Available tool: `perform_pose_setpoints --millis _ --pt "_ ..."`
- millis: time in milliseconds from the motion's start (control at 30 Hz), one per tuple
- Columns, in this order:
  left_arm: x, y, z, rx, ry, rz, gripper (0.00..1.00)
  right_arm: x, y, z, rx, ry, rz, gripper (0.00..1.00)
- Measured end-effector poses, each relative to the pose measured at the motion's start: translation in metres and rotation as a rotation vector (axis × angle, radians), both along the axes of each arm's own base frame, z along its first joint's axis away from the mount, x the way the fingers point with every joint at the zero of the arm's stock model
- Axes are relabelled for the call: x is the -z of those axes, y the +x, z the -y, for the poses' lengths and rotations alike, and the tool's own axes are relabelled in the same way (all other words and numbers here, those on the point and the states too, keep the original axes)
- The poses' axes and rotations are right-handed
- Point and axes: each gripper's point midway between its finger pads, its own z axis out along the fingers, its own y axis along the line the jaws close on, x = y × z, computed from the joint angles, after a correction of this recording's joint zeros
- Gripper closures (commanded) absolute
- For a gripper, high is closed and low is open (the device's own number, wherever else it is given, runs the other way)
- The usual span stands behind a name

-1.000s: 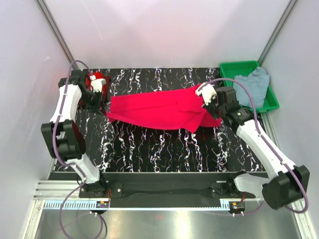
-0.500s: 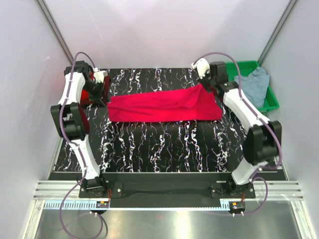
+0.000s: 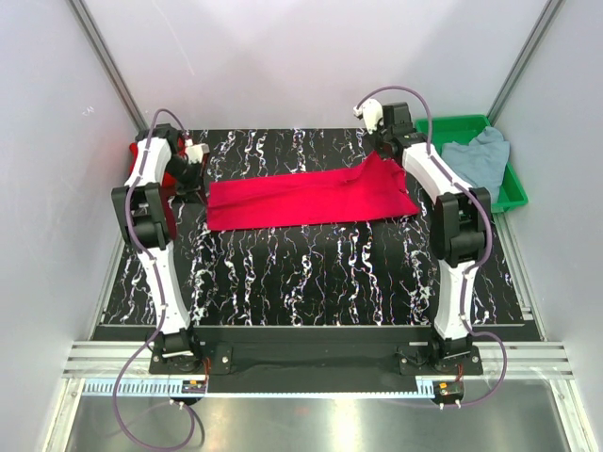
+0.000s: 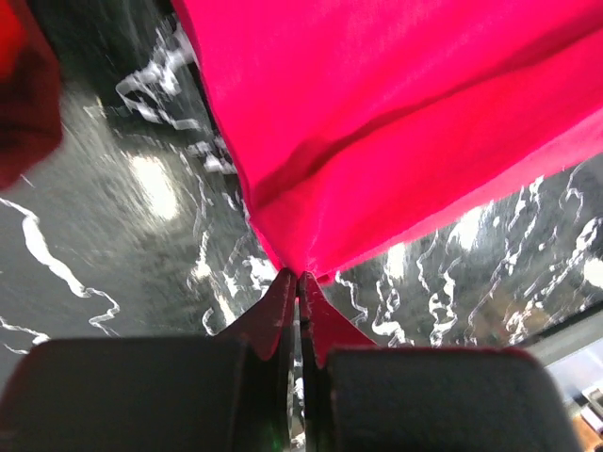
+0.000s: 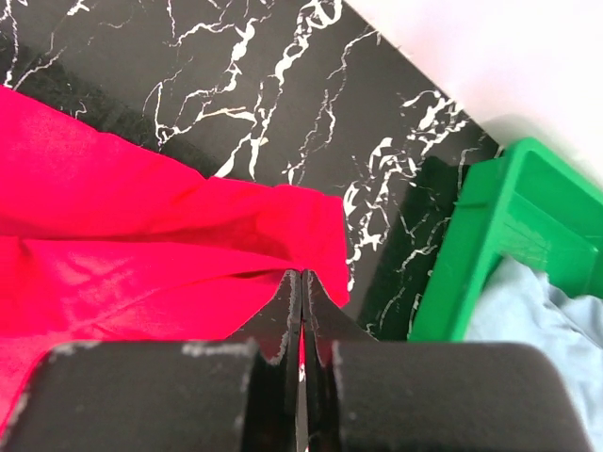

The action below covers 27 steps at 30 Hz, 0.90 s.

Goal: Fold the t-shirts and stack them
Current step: Fold the tshirt

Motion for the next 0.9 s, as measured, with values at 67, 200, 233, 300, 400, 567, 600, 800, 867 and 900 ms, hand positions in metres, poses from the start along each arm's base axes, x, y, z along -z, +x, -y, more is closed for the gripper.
perform_pose_setpoints --millis 67,200,233,300,400,567,600,800,867,900 --pt "0.0 0.008 -0.001 -0.006 0.004 0.016 0.89 0.007 0.002 -0.001 0.001 -0.003 -0.013 1.0" --pt "-0.001 0.027 -0.005 -0.017 0.021 0.068 0.64 0.02 0.003 0.0 0.002 -0.009 -0.039 1.0" --pt "-0.001 0.03 -0.006 -0.014 0.024 0.077 0.64 0.024 0.003 0.0 0.002 -0.011 -0.046 0.99" --pt "0.0 0.035 -0.007 -0.02 0.028 0.092 0.53 0.03 0.003 0.0 0.009 -0.012 -0.055 0.78" --pt "-0.001 0.04 -0.007 -0.026 0.032 0.107 0.48 0.036 0.004 0.003 0.037 -0.012 -0.065 0.52" --pt "-0.014 0.042 -0.004 -0.029 0.028 0.145 0.44 0.029 0.007 0.008 0.083 -0.01 -0.039 0.41" --pt "-0.019 0.038 -0.002 -0.03 0.02 0.149 0.43 0.026 0.006 0.009 0.09 -0.008 -0.034 0.4" --pt "-0.058 0.004 0.026 -0.027 -0.063 0.181 0.44 -0.018 -0.012 0.003 0.093 0.079 0.001 0.41" --pt "-0.058 -0.003 0.041 -0.017 -0.101 0.166 0.44 -0.028 -0.022 -0.007 0.059 0.144 -0.018 0.41" --pt "-0.055 -0.005 0.047 -0.012 -0.114 0.158 0.44 -0.03 -0.028 -0.015 0.034 0.184 -0.038 0.41"
